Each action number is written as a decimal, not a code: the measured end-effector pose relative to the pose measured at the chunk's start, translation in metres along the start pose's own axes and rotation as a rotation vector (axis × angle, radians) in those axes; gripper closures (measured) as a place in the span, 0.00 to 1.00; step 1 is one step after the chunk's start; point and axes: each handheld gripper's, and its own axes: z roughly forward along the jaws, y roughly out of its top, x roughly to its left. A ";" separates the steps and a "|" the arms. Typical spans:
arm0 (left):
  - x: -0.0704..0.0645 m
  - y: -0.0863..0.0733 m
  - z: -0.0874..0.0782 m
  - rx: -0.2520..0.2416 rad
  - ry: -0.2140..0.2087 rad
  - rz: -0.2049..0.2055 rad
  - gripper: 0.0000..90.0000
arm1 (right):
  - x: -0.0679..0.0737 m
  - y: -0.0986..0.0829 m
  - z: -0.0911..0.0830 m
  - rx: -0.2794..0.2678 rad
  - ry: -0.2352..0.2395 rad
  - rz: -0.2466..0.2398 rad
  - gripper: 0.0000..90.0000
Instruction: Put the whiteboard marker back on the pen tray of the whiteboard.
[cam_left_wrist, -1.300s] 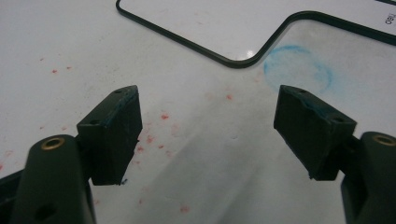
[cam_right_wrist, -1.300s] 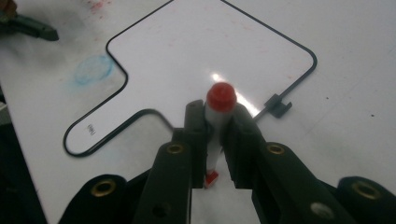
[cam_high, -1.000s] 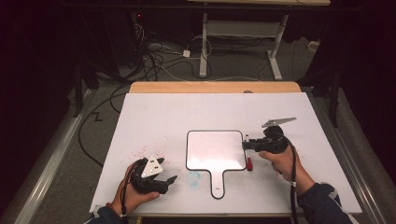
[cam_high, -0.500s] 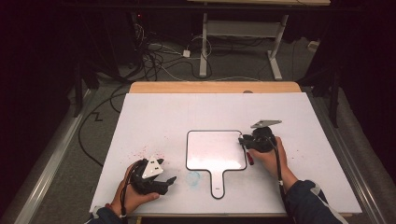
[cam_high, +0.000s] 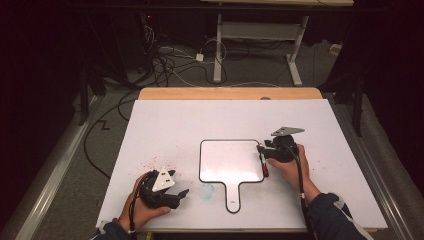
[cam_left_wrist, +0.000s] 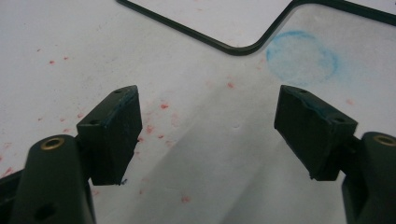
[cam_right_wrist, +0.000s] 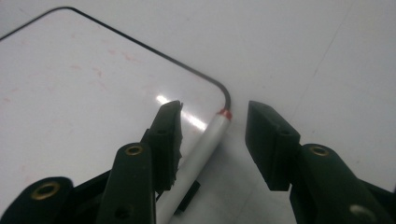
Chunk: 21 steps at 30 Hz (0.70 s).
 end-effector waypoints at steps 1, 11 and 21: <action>0.000 0.000 0.000 -0.001 0.001 0.000 0.25 | 0.000 0.001 -0.003 -0.012 -0.005 -0.014 0.61; 0.001 0.002 0.001 -0.003 0.006 0.000 0.25 | 0.009 0.007 -0.056 -0.194 -0.020 -0.173 0.49; 0.002 0.003 0.003 0.004 0.021 -0.006 0.25 | 0.008 -0.007 -0.100 -0.279 -0.059 -0.246 0.40</action>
